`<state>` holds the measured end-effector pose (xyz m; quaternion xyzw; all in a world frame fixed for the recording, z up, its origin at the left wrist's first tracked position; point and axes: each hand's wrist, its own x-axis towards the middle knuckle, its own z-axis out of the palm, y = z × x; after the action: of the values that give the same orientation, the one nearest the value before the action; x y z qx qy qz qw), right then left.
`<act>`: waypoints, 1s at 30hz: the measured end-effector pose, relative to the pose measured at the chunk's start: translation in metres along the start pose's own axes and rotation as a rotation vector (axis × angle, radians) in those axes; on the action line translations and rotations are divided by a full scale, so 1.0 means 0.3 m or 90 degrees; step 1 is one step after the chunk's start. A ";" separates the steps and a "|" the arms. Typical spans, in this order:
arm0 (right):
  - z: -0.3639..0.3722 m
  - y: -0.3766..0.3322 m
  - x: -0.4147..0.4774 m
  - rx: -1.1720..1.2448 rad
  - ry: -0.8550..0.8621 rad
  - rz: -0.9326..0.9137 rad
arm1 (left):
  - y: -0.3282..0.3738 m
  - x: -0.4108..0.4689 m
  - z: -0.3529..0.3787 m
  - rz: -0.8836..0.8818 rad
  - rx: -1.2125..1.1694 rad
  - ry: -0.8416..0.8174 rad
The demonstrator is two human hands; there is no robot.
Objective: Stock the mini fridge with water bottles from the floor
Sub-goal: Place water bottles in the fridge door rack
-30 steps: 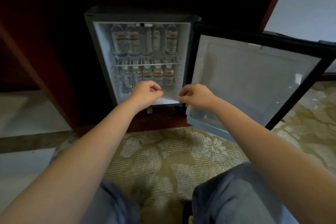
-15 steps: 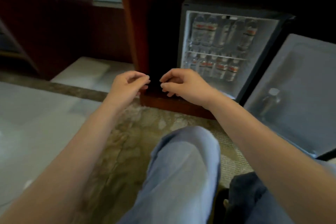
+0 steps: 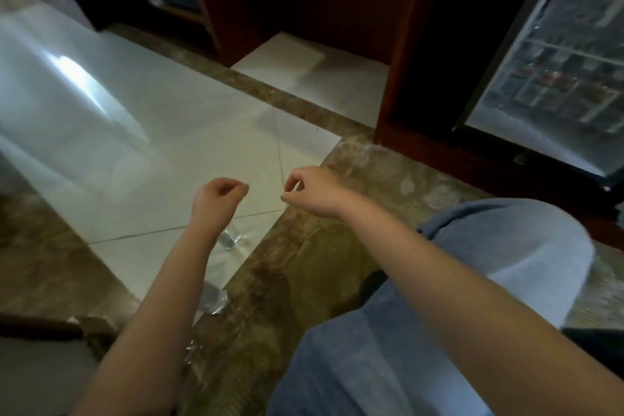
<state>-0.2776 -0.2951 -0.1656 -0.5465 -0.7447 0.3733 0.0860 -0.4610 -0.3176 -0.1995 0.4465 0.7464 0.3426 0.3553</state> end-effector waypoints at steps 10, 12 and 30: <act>0.188 0.145 0.045 -0.028 -0.113 0.135 | -0.503 -0.009 -0.073 -0.189 0.356 -0.044; 0.205 0.149 0.041 -0.045 -0.131 0.134 | -0.571 -0.014 -0.065 -0.231 0.409 -0.110; 0.229 0.129 0.030 -0.115 -0.192 0.115 | -0.412 0.015 -0.110 0.043 0.504 -0.182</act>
<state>-0.2889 -0.3140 -0.2417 -0.5549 -0.7275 0.3884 -0.1098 -0.5424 -0.3652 -0.2862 0.6157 0.7485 -0.0244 0.2451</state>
